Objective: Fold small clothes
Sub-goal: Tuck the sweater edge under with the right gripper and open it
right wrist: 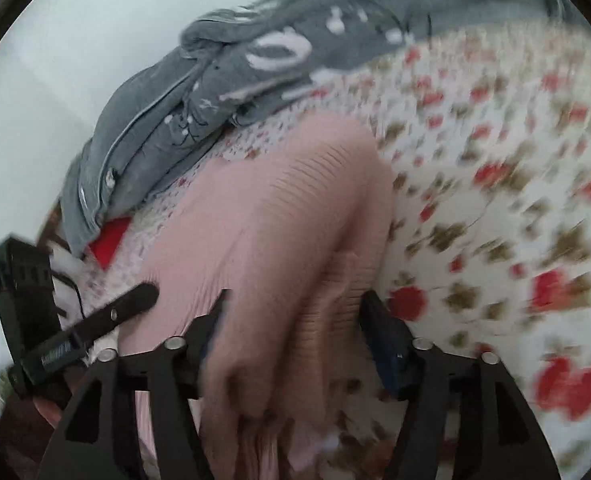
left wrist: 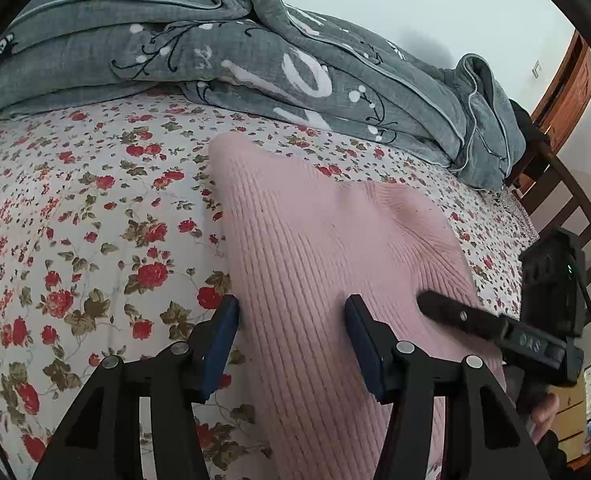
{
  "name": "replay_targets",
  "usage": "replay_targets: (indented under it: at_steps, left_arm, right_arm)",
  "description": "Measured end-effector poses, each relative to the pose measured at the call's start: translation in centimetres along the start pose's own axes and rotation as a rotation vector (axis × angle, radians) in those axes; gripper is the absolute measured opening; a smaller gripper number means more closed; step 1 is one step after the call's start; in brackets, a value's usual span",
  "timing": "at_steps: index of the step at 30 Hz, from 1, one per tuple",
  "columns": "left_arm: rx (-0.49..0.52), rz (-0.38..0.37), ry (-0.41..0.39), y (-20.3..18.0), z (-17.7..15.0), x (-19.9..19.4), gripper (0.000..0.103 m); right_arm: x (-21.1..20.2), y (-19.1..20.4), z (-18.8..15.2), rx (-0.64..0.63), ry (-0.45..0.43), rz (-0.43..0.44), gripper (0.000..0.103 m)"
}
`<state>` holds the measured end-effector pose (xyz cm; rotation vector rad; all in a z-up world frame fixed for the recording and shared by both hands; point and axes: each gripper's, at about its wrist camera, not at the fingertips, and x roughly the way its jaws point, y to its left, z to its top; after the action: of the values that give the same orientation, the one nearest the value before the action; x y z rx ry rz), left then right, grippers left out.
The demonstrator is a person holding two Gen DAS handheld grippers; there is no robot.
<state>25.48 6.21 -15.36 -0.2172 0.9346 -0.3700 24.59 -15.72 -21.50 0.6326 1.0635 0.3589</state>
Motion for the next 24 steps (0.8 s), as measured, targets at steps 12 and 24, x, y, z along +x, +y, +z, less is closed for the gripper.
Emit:
replay_targets:
  at_steps: [12,24]
  left_arm:
    - [-0.043,-0.039,-0.016,-1.8,0.3,0.9,0.036]
    - [0.143,0.065,-0.106,-3.1,1.8,-1.9,0.050]
  right_arm:
    - [-2.3,1.9,3.8,-0.077,-0.093,0.009,0.036]
    - [-7.3,2.5,2.8,-0.274,-0.151,-0.141,0.047]
